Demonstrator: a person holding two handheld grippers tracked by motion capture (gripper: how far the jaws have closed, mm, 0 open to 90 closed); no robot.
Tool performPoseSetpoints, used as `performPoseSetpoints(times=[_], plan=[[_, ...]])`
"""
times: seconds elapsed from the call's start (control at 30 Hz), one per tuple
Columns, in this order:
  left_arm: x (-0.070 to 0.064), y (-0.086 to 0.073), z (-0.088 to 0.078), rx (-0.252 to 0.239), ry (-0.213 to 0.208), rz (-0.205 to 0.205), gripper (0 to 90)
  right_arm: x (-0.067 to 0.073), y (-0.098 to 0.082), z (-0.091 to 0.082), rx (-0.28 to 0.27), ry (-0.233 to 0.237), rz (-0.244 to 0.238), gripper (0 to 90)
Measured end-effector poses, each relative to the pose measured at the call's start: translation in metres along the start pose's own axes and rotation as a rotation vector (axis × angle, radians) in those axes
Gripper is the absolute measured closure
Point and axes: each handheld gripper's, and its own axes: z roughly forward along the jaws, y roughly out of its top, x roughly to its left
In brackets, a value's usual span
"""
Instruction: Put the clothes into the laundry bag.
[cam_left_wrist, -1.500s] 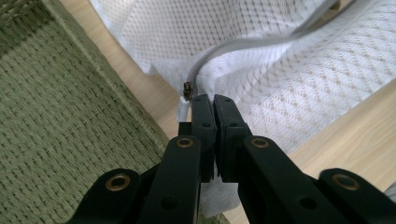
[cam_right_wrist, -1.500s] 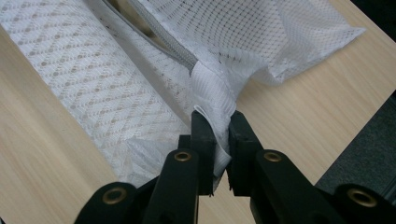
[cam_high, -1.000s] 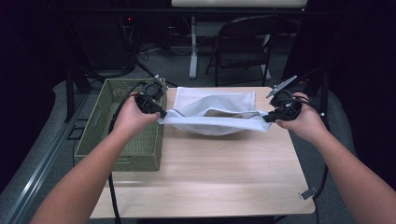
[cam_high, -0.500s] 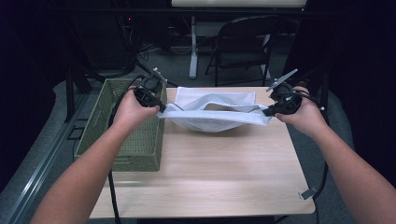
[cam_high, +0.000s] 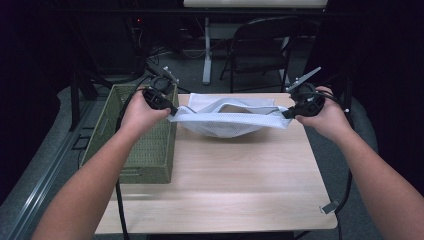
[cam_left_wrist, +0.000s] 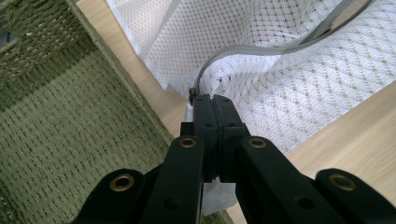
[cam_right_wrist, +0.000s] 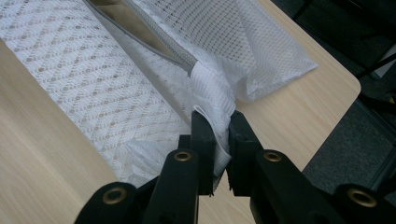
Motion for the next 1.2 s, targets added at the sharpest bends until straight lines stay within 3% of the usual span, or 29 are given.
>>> performPoseSetpoints(times=[0.57,0.97,1.2], plan=[[0.0059,0.0062,-0.0019,-0.013,0.004,-0.015,89.5,-0.0012,0.0068,-0.0043,-0.005,-0.014,-0.005,83.2],[0.0014,0.0014,0.0017,0.004,0.0,-0.002,89.5,0.0005,0.003,-0.0016,0.019,-0.013,-0.019,83.2],[0.0023,0.0032,-0.0033,-0.003,0.0,-0.005,89.5,0.0009,0.0054,-0.0051,0.006,-0.019,-0.016,83.2]])
